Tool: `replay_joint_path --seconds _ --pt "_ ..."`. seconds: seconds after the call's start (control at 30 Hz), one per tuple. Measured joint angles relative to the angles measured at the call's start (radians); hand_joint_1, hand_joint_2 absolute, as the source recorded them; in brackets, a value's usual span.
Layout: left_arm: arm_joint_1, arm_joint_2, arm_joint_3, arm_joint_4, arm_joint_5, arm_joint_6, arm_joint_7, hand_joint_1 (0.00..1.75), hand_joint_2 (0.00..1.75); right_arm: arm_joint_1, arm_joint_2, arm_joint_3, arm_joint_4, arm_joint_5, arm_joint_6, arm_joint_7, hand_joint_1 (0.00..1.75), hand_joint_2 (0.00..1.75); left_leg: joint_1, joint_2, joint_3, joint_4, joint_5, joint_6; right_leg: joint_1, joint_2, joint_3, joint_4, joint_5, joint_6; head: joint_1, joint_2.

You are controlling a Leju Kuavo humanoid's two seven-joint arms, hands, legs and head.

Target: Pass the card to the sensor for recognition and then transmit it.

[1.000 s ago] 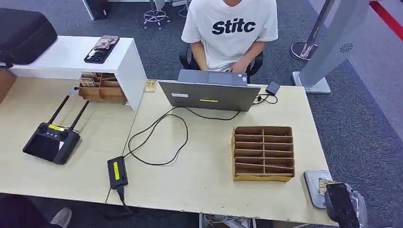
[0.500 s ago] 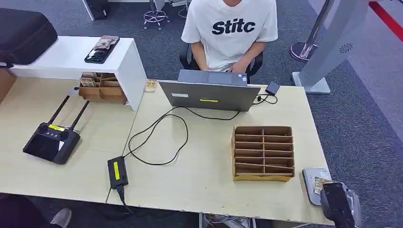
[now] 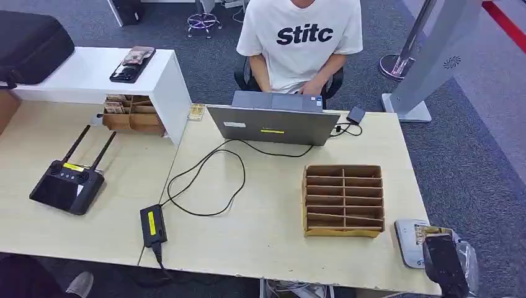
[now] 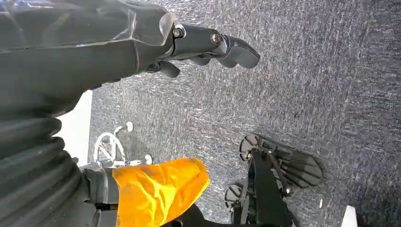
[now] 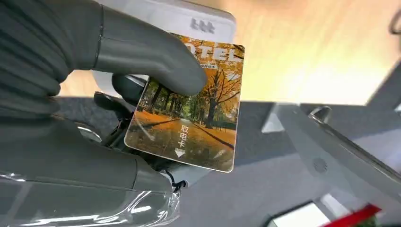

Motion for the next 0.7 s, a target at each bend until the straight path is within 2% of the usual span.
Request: replay_joint_path --seconds 0.2,0.43,0.6,0.7 --pt "0.000 -0.002 0.000 0.000 0.000 0.000 -0.007 0.00 1.75 0.014 0.003 0.035 -0.158 -0.027 -0.002 0.001 1.64 1.75 0.000 0.000 0.000 0.000 0.000 0.000 0.000 0.000 0.000 0.000 0.000 0.000 0.000 0.000" --pt "0.001 -0.007 0.000 0.000 0.000 0.000 -0.009 0.00 1.75 0.028 0.017 0.101 -0.327 -0.038 -0.003 -0.004 1.68 1.75 0.000 0.000 0.000 0.000 0.000 0.000 0.000 0.000 0.000 0.000 0.000 0.000 0.000 0.000" --pt "0.001 -0.010 0.000 0.000 0.000 0.006 -0.009 0.00 1.75 0.029 0.019 0.174 -0.388 -0.019 -0.002 -0.003 1.66 1.75 0.000 0.000 0.000 0.000 0.000 0.000 0.000 0.000 0.000 0.000 0.000 0.000 0.000 0.000" --pt "0.000 -0.010 0.000 0.000 0.000 0.005 -0.009 0.00 1.75 0.027 0.019 0.226 -0.396 -0.007 -0.003 0.000 1.71 1.75 0.000 0.000 0.000 0.000 0.000 0.000 0.000 0.000 0.000 0.000 0.000 0.000 0.000 0.000"
